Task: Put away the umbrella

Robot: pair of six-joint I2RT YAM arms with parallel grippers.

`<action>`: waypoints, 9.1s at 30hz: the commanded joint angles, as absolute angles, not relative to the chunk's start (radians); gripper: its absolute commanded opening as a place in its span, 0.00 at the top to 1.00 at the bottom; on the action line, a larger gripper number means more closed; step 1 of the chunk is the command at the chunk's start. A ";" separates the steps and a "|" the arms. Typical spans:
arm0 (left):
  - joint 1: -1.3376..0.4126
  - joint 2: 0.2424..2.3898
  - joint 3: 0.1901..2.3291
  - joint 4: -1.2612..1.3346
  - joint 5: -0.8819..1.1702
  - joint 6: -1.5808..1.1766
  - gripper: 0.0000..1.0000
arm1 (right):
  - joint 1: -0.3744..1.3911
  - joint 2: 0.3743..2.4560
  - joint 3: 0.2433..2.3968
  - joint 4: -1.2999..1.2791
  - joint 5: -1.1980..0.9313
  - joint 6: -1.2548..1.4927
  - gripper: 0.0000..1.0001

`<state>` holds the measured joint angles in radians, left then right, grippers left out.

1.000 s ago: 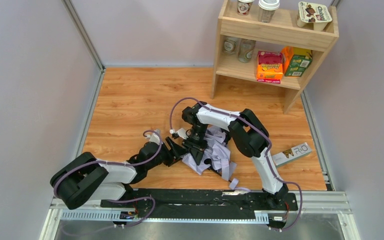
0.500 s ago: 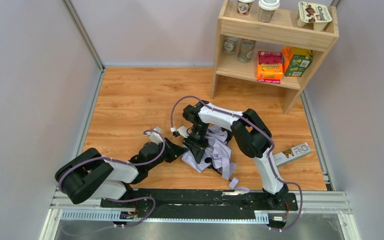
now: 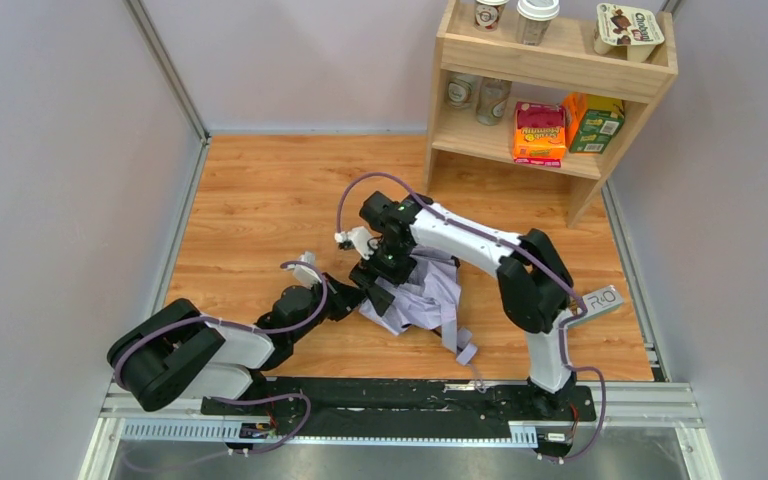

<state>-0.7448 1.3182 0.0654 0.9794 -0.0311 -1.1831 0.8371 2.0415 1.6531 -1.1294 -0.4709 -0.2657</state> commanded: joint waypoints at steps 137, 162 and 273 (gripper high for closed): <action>-0.750 1.152 0.023 0.730 -0.064 -1.253 1.00 | 0.742 1.230 1.186 -0.747 0.505 0.292 0.04; -0.749 1.066 0.017 0.634 -0.087 -1.244 1.00 | 1.207 1.670 1.226 -0.632 0.491 -0.130 0.00; -0.660 0.132 0.319 -0.557 -0.152 -0.997 0.35 | 1.103 2.135 1.427 -0.804 1.151 0.130 1.00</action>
<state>-0.6651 0.1707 0.3264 -0.4896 -0.1215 -0.9890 1.0557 2.1407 1.3930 -0.7624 1.1778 0.0177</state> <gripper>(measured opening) 0.647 0.362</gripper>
